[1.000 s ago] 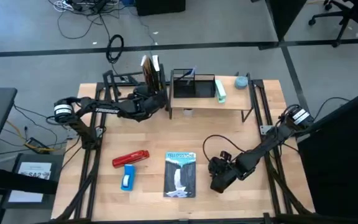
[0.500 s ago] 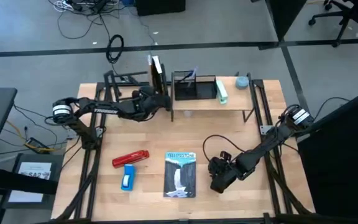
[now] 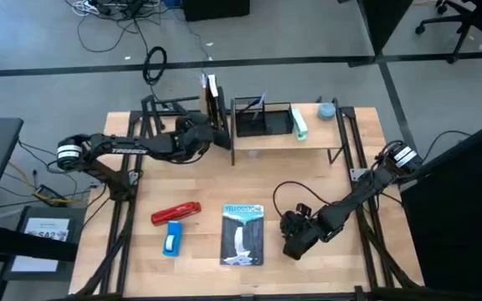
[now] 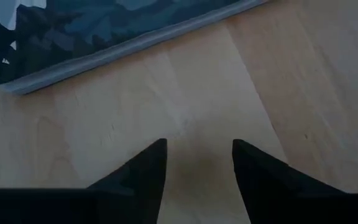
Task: Stock shelves
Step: Put the brown book on the black bookshelf, then put the blue book on the black bookshelf
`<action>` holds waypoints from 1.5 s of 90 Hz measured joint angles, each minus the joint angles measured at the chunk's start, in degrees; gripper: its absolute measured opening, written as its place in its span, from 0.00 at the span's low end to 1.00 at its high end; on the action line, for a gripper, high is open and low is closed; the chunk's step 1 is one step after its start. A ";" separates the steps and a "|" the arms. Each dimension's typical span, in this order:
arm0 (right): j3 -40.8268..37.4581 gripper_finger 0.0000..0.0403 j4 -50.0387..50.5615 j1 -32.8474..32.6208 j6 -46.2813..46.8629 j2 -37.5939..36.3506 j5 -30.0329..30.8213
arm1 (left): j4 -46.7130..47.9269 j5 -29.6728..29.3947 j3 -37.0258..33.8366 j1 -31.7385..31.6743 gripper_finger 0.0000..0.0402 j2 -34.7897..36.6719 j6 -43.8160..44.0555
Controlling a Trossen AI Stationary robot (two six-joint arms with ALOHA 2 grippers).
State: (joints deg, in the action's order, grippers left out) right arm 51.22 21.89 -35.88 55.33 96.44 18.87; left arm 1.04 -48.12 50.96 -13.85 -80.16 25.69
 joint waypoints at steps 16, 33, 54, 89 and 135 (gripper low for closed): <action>0.00 0.39 -0.04 0.00 -0.02 0.00 0.00 | 0.10 0.42 0.00 1.78 0.49 3.88 -2.47; 0.00 0.39 -0.04 0.02 -0.02 -0.01 0.00 | 0.03 0.42 0.00 5.14 0.49 9.10 -4.67; 0.00 0.39 -0.19 0.10 -0.04 0.00 0.00 | 2.55 0.46 0.00 9.67 0.43 13.81 -4.08; 0.02 0.39 -3.28 0.90 -2.07 0.00 -0.28 | 8.88 16.88 -0.09 26.29 0.12 9.42 1.91; 0.04 0.39 -17.45 11.19 -8.82 0.82 -14.95 | -5.57 28.19 -0.09 44.85 0.02 -12.96 51.35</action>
State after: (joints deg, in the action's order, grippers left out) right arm 51.27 4.44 -24.69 46.51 97.26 3.92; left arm -4.53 -19.92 50.87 31.00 -93.12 77.04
